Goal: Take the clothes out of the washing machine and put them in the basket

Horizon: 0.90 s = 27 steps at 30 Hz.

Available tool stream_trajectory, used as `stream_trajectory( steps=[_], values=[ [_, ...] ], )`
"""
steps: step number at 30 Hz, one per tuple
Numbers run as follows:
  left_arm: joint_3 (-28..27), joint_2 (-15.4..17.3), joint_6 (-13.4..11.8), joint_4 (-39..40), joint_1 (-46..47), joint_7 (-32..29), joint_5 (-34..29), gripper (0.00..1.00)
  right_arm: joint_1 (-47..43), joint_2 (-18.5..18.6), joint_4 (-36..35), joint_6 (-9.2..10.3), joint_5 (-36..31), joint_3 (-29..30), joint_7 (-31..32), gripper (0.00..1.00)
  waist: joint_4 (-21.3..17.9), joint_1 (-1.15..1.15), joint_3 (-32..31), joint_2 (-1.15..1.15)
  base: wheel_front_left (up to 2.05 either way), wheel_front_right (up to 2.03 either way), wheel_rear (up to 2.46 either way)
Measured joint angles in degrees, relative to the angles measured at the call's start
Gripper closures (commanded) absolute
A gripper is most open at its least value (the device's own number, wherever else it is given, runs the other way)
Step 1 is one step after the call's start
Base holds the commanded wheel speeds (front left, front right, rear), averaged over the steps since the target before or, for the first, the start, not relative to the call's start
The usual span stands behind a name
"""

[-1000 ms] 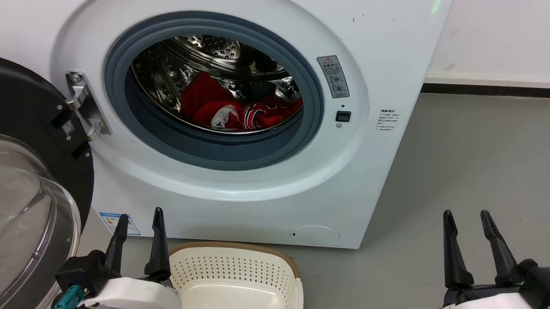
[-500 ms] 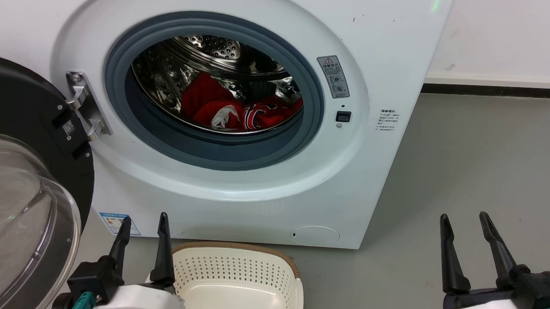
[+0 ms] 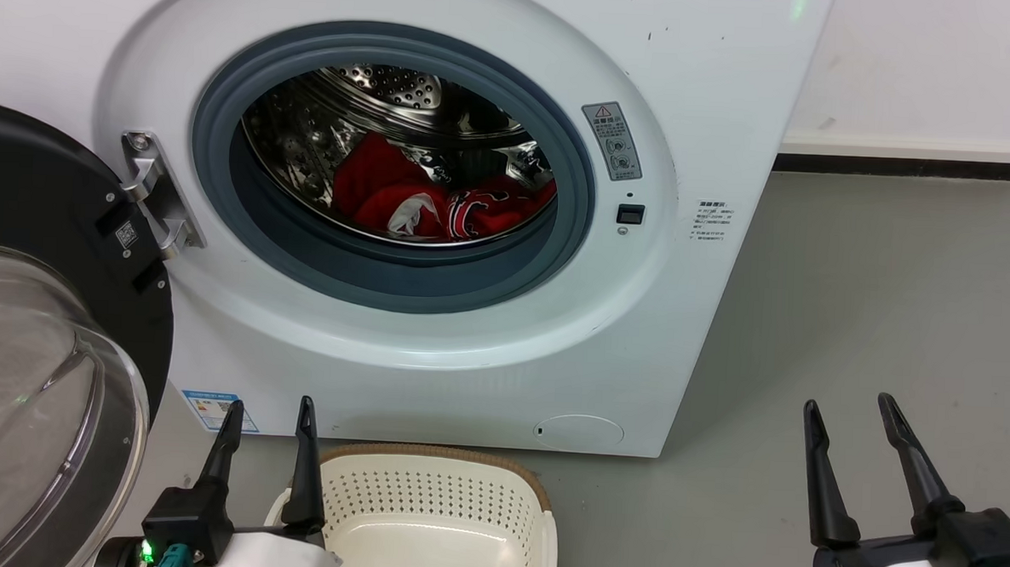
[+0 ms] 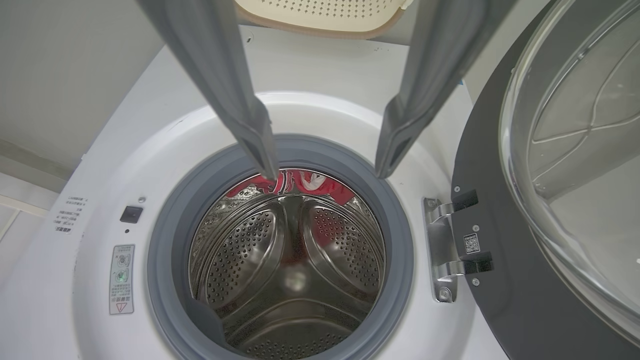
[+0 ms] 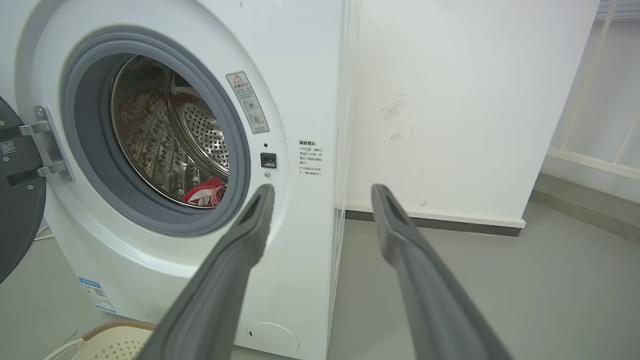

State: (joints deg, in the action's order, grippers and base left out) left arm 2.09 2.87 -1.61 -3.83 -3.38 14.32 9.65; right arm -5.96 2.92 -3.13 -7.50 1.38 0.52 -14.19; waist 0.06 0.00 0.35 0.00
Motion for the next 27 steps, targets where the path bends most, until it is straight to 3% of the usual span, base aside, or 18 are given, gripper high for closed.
stream_trajectory(
  steps=[8,27],
  values=[
    [0.3,0.0,-0.2,-0.6,-0.2,0.7,-2.6,0.00,-0.2,0.0,0.1,0.00,-1.8,0.1,-0.8,0.00,0.0,0.00,-0.1,0.00,0.00,0.00,0.00],
    [0.2,0.0,-0.4,-2.1,-0.3,0.7,-2.3,0.00,-0.5,0.0,1.1,0.00,-1.0,0.2,-0.9,0.00,0.2,0.00,-0.2,0.00,0.00,0.00,0.00]
  ],
)
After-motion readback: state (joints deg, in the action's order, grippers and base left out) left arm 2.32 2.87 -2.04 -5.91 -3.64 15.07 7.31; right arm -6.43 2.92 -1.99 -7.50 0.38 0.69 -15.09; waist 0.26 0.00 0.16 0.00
